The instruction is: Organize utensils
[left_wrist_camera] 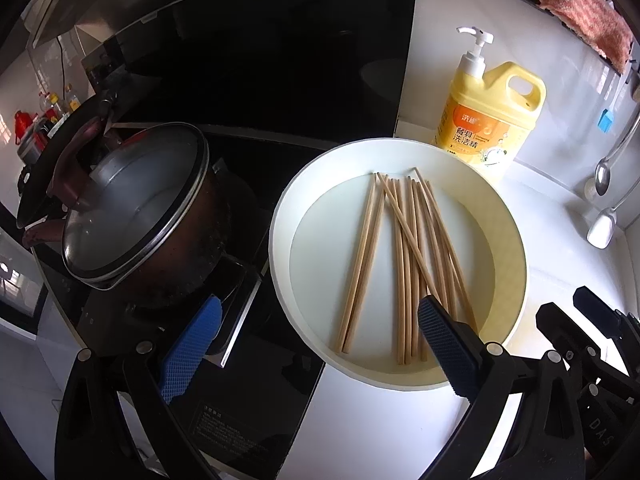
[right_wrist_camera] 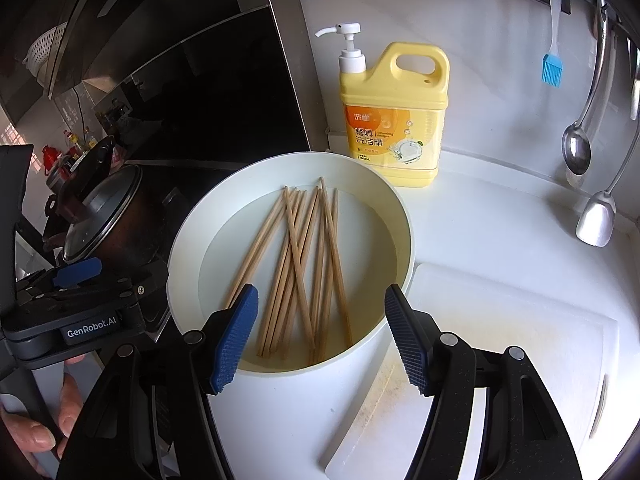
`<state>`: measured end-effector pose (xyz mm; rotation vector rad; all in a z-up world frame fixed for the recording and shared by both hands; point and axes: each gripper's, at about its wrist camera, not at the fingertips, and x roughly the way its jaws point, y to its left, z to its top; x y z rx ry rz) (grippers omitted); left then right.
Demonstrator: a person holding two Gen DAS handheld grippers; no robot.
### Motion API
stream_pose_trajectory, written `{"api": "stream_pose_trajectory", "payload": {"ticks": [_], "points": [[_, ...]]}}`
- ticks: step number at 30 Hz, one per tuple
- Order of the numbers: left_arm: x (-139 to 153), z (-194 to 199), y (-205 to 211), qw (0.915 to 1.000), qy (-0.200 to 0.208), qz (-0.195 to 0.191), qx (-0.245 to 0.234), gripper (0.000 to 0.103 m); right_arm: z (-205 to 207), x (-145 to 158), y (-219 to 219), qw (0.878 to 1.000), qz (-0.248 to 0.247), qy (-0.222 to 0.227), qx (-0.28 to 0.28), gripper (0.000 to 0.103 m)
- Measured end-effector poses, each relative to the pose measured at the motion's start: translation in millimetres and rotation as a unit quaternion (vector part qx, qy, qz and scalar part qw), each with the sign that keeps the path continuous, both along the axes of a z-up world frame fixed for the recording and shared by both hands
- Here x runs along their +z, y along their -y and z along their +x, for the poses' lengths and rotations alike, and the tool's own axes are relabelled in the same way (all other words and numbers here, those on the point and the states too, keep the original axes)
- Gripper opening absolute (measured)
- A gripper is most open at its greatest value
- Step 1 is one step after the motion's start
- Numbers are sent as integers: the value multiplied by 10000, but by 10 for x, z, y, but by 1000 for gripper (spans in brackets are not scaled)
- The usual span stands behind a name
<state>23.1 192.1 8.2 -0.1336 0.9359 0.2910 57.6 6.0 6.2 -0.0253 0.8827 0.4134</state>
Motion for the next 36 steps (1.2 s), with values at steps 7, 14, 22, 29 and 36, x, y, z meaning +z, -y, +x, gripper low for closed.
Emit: {"api": "stream_pose_trajectory", "payload": {"ticks": [7, 14, 22, 29, 36], "points": [[-24, 13, 174, 9997, -24, -31, -246, 97, -91, 19, 437, 9988, 158, 240, -394, 70], [-167, -54, 698, 9947, -95, -281, -986, 97, -382, -258, 1952, 9764, -15, 418, -2121, 78], [-137, -117, 1296, 9880, -45, -236, -1529, 97, -780, -868, 4013, 9131, -561, 117, -4037, 79], [-7, -236, 1462, 9887, 133, -209, -1477, 97, -644, -1408, 4869, 8947, -604, -281, -4416, 79], [87, -317, 1306, 9949, 223, -75, -979, 97, -454, -1569, 5068, 8979, -586, -188, -4358, 80]]}}
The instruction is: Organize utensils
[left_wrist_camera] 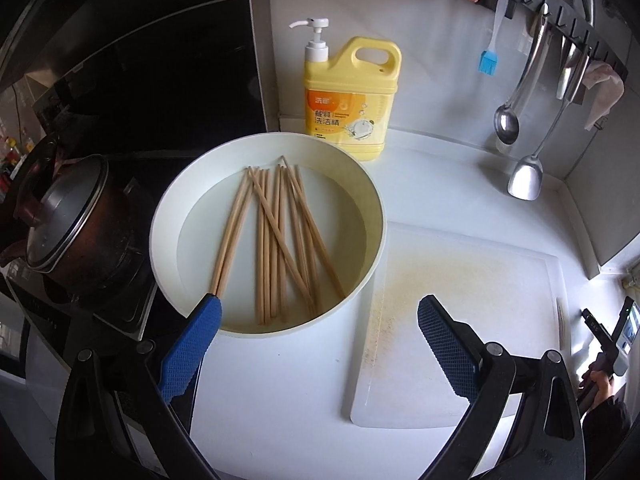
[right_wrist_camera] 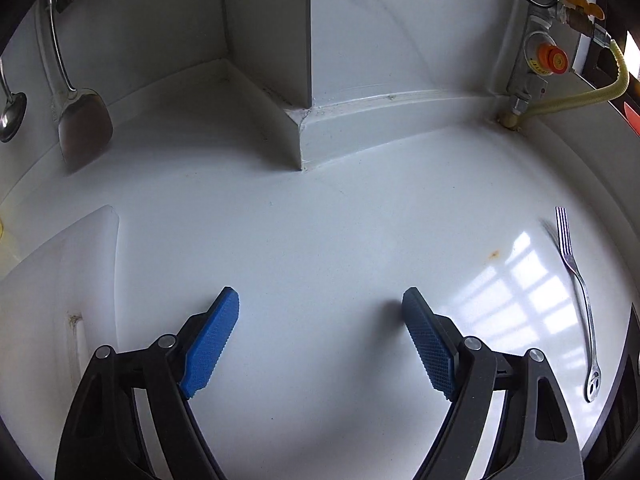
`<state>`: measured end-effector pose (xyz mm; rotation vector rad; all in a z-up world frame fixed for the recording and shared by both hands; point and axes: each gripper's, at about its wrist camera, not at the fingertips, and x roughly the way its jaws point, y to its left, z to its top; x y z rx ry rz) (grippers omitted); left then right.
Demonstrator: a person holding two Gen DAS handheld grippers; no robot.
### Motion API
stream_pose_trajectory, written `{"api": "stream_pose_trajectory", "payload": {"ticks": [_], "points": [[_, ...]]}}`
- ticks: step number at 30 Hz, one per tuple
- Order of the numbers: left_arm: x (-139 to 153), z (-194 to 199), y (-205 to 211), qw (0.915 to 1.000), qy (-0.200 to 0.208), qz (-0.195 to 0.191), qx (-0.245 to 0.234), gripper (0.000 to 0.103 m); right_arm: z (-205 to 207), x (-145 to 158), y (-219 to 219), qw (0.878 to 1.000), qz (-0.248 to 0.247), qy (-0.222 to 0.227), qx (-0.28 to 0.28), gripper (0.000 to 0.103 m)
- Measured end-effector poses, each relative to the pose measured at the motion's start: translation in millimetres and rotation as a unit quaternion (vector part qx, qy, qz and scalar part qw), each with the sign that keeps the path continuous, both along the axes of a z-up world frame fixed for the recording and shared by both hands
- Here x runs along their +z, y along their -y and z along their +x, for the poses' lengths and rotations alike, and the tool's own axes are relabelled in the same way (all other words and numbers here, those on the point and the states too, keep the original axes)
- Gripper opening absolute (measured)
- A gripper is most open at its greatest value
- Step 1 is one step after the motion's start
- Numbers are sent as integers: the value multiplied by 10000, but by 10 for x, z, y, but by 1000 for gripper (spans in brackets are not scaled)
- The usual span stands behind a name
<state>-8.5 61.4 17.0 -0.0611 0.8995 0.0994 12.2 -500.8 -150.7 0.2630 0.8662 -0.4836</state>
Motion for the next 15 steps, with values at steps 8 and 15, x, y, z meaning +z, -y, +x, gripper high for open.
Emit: {"api": "stream_pose_trajectory", "payload": {"ticks": [8, 15], "points": [[-3, -28, -194, 9996, 0, -125, 254, 97, 152, -30, 30, 9998, 14, -1, -173, 95], [-10, 35, -283, 9996, 77, -259, 54, 97, 170, -18, 19, 9996, 28, 9, -277, 95]]}}
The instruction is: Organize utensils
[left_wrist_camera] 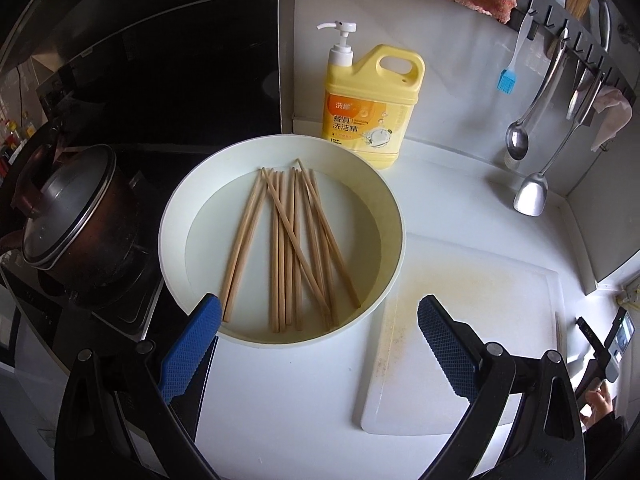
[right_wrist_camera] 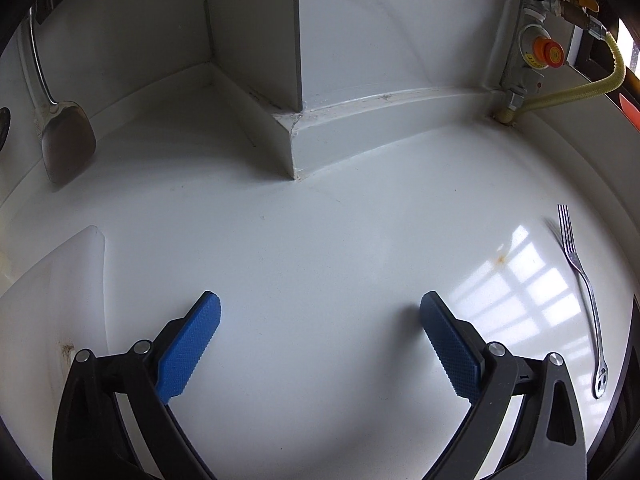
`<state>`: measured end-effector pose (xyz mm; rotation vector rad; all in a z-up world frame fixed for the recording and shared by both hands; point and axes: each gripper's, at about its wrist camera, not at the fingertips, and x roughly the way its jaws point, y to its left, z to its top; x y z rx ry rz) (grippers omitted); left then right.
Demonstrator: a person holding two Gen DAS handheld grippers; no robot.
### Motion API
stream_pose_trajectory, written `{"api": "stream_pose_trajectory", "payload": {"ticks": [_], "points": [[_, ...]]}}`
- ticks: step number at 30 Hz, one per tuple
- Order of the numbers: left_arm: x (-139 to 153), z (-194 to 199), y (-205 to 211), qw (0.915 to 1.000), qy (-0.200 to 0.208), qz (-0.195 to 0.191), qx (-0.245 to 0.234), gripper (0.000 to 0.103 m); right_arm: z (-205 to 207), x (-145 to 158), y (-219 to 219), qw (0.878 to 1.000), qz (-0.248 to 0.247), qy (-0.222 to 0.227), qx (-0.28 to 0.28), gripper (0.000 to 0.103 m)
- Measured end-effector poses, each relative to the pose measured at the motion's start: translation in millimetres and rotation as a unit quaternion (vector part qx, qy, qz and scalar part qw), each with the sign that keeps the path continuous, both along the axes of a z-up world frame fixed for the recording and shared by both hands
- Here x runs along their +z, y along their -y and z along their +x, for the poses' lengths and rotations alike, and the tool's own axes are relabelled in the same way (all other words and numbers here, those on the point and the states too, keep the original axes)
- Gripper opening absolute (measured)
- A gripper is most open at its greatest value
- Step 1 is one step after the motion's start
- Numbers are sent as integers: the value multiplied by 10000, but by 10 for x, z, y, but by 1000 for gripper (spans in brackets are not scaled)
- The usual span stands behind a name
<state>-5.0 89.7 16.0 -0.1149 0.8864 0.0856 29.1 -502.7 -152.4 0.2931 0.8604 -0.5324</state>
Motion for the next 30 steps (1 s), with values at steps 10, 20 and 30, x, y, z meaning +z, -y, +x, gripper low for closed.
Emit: {"api": "stream_pose_trajectory", "payload": {"ticks": [10, 20, 30], "points": [[150, 5, -744, 9984, 365, -98, 425, 97, -2, 3, -4, 10000, 2, -1, 2, 95], [130, -359, -1388, 9959, 511, 299, 688, 97, -6, 5, -7, 10000, 14, -6, 6, 95], [-67, -481, -1687, 9979, 293, 297, 500, 97, -8, 8, -10, 10000, 14, -6, 6, 95]]}}
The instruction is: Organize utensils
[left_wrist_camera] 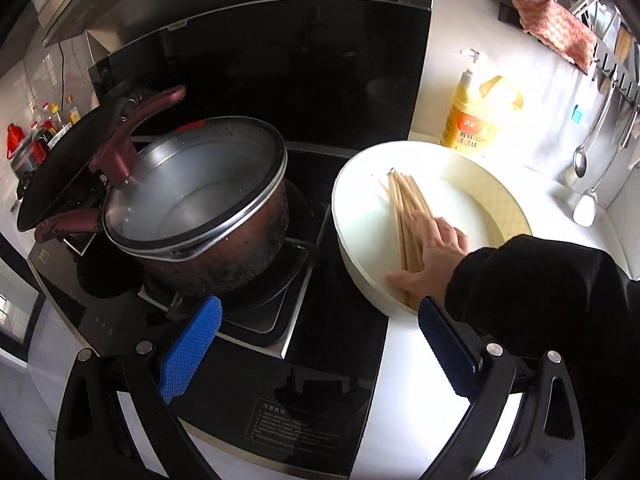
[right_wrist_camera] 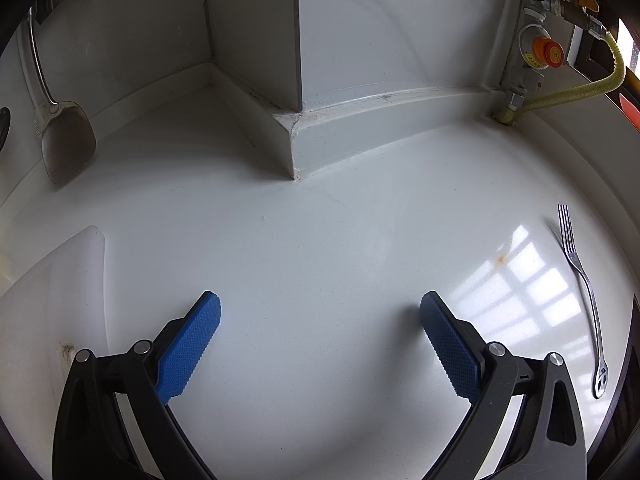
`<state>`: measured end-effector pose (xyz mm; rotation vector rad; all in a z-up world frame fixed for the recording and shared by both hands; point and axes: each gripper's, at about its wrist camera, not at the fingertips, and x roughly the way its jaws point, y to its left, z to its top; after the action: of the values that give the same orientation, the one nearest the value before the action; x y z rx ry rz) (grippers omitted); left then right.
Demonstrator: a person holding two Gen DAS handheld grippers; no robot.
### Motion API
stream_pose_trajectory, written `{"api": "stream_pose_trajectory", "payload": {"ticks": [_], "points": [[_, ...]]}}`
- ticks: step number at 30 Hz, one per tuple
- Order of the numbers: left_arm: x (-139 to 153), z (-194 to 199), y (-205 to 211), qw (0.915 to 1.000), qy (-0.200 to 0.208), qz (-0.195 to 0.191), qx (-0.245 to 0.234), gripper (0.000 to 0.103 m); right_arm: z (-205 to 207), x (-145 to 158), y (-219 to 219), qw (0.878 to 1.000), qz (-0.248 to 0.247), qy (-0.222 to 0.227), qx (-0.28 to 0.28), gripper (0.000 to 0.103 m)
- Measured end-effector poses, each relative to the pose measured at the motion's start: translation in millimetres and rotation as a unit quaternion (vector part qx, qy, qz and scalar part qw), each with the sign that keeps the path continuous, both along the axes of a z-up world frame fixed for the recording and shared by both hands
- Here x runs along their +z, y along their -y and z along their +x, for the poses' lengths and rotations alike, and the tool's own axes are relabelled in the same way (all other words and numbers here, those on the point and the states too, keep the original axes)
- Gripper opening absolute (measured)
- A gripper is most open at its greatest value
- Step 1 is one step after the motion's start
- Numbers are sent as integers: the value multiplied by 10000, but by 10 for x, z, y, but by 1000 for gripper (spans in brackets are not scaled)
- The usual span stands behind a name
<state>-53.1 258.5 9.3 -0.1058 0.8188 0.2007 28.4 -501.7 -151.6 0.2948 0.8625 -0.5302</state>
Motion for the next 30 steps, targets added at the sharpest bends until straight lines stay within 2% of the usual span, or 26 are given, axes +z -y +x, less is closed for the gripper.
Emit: {"api": "stream_pose_trajectory", "payload": {"ticks": [5, 13, 16, 26, 30], "points": [[-10, 46, -20, 9997, 97, -183, -150, 97, 3, 0, -1, 10000, 0, 0, 0, 95], [17, 72, 116, 9992, 137, -126, -350, 97, 1, 3, -1, 10000, 2, -1, 2, 95], [24, 97, 183, 9986, 177, -231, -446, 97, -2, 7, -3, 10000, 3, -1, 3, 95], [16, 224, 590, 9939, 144, -695, -844, 97, 2, 7, -2, 10000, 5, -1, 3, 95], [44, 242, 799, 9915, 103, -660, -1116, 97, 4, 6, 0, 10000, 5, -2, 3, 95]]}}
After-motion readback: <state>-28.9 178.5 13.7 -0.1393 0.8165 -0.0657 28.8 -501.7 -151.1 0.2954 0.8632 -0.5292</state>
